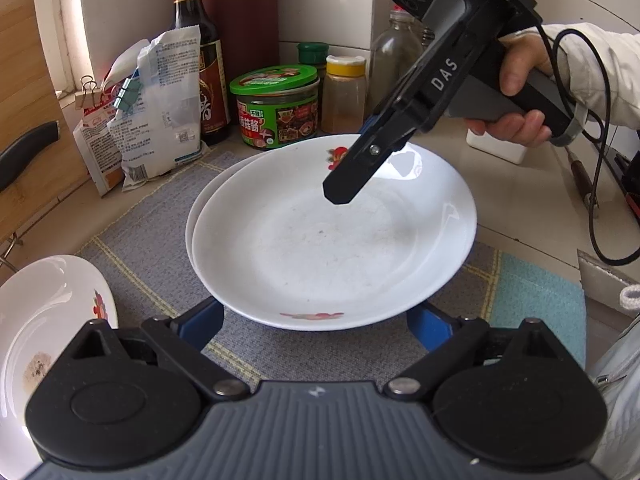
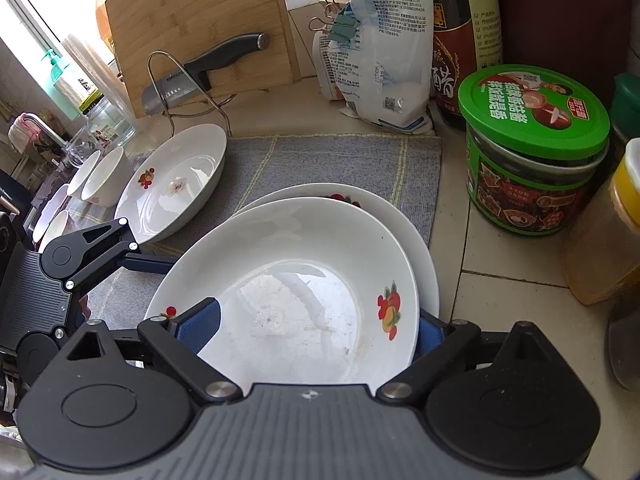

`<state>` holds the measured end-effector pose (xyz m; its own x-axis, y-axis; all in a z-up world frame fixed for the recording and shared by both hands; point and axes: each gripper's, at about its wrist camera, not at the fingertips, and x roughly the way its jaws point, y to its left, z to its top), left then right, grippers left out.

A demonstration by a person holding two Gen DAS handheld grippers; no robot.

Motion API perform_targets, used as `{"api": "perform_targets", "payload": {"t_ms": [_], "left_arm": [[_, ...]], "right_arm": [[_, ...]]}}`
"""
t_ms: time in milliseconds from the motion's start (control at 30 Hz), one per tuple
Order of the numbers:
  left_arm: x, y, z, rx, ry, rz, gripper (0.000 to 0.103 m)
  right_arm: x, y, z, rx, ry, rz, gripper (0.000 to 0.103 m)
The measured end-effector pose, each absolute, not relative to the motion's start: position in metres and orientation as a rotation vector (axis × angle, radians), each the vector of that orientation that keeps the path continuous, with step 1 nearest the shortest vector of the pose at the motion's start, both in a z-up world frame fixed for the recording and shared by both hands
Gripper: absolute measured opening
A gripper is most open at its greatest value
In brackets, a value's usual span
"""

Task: Organize plates and bowls
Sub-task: 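Lower the held flowered plate onto the other white plate with both tools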

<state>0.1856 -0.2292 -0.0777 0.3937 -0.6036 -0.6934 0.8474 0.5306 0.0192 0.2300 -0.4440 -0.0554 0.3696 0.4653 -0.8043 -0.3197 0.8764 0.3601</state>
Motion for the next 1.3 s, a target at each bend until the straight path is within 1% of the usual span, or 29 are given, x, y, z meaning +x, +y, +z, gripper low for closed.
{"api": "perform_targets", "payload": {"t_ms": [400, 1300], "left_arm": [[0.181, -0.229, -0.077, 0.415, 0.662, -0.955, 0.097], [0.176, -0.228, -0.074, 0.409, 0.621, -0.969, 0.097]], "right_arm": [[0.226, -0.441, -0.051, 0.153, 1.080, 0.472, 0.103], [0.208, -0.425, -0.044, -0.031, 1.098, 0.349, 0.103]]}}
